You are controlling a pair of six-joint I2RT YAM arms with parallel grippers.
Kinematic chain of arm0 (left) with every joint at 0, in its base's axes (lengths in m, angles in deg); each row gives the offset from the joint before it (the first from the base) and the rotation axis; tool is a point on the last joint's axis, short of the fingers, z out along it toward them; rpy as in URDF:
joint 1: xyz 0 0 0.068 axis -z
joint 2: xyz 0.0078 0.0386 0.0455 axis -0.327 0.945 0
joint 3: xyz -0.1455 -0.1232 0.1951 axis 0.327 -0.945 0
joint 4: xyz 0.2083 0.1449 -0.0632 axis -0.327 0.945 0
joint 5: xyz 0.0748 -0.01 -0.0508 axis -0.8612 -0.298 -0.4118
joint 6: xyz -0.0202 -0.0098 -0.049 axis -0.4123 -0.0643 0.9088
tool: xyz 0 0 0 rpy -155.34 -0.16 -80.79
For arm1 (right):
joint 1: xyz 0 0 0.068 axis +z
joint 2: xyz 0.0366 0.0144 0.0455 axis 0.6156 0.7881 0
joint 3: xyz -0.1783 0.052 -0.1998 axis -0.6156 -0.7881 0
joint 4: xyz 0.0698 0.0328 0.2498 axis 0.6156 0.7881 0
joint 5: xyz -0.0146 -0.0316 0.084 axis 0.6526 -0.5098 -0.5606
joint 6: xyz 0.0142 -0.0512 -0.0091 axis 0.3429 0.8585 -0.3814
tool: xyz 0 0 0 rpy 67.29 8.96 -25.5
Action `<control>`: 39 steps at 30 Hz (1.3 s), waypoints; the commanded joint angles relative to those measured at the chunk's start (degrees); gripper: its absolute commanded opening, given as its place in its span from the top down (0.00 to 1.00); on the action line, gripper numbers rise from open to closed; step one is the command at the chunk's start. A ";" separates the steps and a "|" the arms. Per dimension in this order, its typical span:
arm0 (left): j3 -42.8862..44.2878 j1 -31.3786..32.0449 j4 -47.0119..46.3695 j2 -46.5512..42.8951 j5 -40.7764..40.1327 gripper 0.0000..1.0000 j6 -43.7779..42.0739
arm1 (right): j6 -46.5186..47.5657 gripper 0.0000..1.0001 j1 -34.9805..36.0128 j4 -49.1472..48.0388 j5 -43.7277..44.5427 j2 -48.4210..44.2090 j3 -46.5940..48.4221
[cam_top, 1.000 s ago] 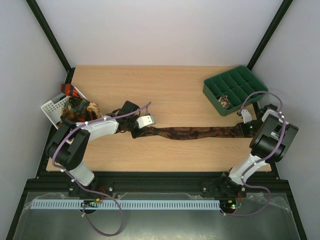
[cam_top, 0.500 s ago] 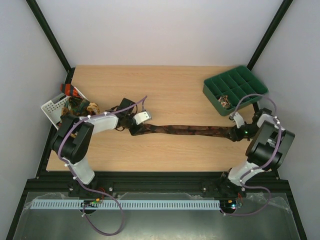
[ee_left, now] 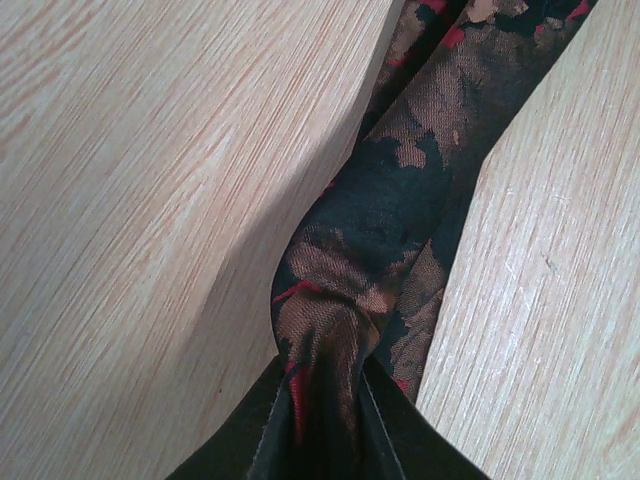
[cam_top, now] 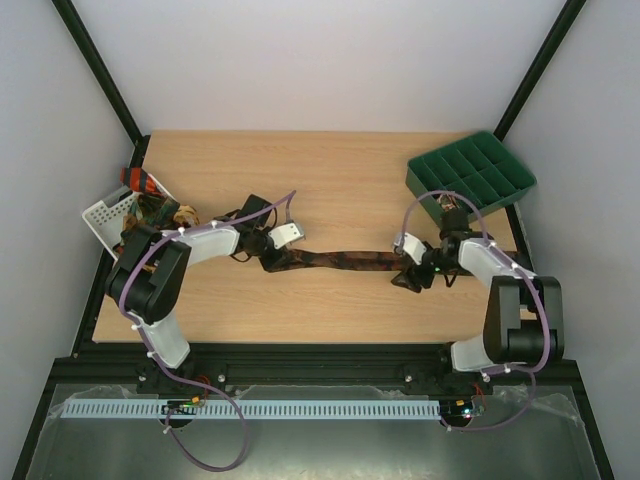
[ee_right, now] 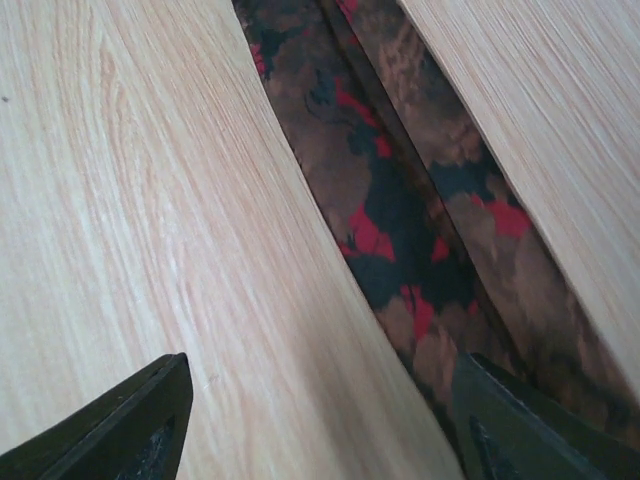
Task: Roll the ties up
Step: Flatten out the tie at the center of the board.
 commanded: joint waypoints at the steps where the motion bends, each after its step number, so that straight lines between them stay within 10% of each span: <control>1: 1.72 0.00 1.87 1.19 1.57 0.83 0.31 | -5.30 0.21 5.01 -7.59 3.56 3.09 -0.83; 5: 1.92 0.04 2.03 1.34 1.78 0.83 0.40 | -7.00 0.06 8.92 -10.48 5.27 8.35 1.87; 19: 2.14 -0.18 3.00 1.41 1.66 0.82 0.06 | -4.41 0.13 13.31 -4.29 3.45 14.94 12.55; 26: 2.50 -1.13 3.20 1.47 2.08 0.80 -0.07 | -2.33 0.01 13.42 -2.48 2.84 16.77 15.02; 39: 2.98 -1.89 3.18 1.68 3.63 0.79 0.91 | 0.86 0.12 13.97 5.73 2.42 28.96 23.85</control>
